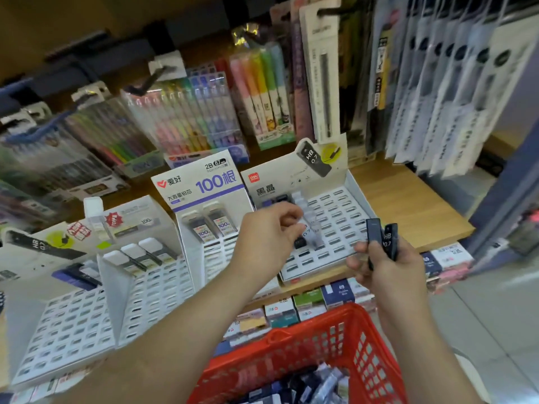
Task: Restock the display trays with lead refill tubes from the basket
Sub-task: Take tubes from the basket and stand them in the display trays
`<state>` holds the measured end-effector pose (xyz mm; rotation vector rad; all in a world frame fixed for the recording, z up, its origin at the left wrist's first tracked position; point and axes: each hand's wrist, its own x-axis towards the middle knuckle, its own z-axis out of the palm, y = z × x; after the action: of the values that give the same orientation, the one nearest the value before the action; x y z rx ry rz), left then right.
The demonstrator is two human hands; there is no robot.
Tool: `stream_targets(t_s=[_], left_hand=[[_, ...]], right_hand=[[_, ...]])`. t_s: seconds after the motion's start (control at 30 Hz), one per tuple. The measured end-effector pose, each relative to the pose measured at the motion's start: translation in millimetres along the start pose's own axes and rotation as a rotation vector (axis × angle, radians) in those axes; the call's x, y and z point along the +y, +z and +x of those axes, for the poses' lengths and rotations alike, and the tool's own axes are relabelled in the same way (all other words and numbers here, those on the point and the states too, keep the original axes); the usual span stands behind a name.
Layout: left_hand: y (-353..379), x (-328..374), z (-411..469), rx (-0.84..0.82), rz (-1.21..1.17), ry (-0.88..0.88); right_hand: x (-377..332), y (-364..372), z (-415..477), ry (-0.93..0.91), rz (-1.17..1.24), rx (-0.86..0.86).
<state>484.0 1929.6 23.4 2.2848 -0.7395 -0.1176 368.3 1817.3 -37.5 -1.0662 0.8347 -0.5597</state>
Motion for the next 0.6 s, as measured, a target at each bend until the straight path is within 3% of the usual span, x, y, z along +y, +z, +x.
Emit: stream_targets(t_s=[0.27, 0.6], left_hand=[[7, 8, -2, -0.014, 0.189, 0.161], [10, 17, -3, -0.053, 0.308, 0.218]], right_hand=[[3, 0, -2, 0.039, -0.013, -0.016], [1, 0, -6, 0.142, 0.06, -0.022]])
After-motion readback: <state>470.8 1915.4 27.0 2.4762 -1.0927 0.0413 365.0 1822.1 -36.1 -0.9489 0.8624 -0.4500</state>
